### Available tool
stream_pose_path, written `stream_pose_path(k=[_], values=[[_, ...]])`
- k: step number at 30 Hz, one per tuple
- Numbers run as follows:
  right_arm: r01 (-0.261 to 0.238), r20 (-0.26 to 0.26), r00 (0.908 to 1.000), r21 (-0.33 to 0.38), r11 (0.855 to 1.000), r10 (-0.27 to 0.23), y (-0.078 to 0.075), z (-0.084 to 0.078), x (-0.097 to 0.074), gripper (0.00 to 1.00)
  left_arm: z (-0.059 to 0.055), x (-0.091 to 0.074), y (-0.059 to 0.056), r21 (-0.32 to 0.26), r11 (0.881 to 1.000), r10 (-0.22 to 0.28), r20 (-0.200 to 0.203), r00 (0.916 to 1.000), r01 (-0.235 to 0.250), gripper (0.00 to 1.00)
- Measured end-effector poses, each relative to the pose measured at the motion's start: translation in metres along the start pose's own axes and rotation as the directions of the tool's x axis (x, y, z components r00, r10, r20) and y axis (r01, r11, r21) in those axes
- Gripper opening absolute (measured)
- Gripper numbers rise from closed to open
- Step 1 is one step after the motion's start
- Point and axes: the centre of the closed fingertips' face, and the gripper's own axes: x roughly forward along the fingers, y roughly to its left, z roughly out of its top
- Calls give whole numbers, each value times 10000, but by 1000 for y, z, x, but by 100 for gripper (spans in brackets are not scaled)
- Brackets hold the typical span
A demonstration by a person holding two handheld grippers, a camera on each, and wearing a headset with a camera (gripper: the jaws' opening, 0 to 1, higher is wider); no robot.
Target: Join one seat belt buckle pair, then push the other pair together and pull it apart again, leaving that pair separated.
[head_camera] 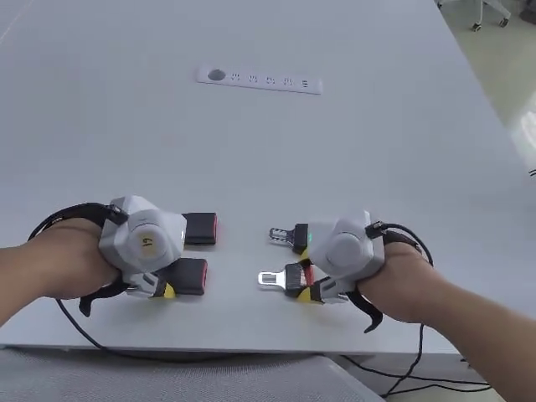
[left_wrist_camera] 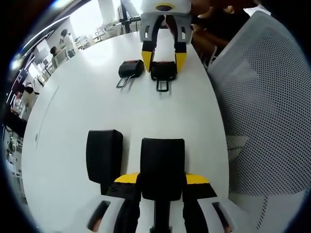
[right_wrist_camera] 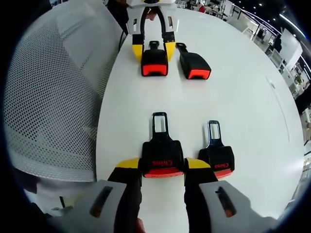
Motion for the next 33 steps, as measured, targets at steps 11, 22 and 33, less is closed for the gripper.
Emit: stream_pose_path(k=[11, 22, 33], values=[[79, 94, 9999, 180, 9998, -80, 2, 12, 5, 32, 0, 1, 0, -73, 9999, -87, -236, 9997, 85, 34], [45, 322, 9995, 67, 10000, -47, 6, 37, 16, 32, 0, 1, 0, -73, 9999, -133, -242, 9996, 132, 34], [91, 518, 9986, 72, 9999, -94, 6, 59, 27, 32, 0, 1, -1, -121, 9996, -240, -298, 9993, 236, 34]])
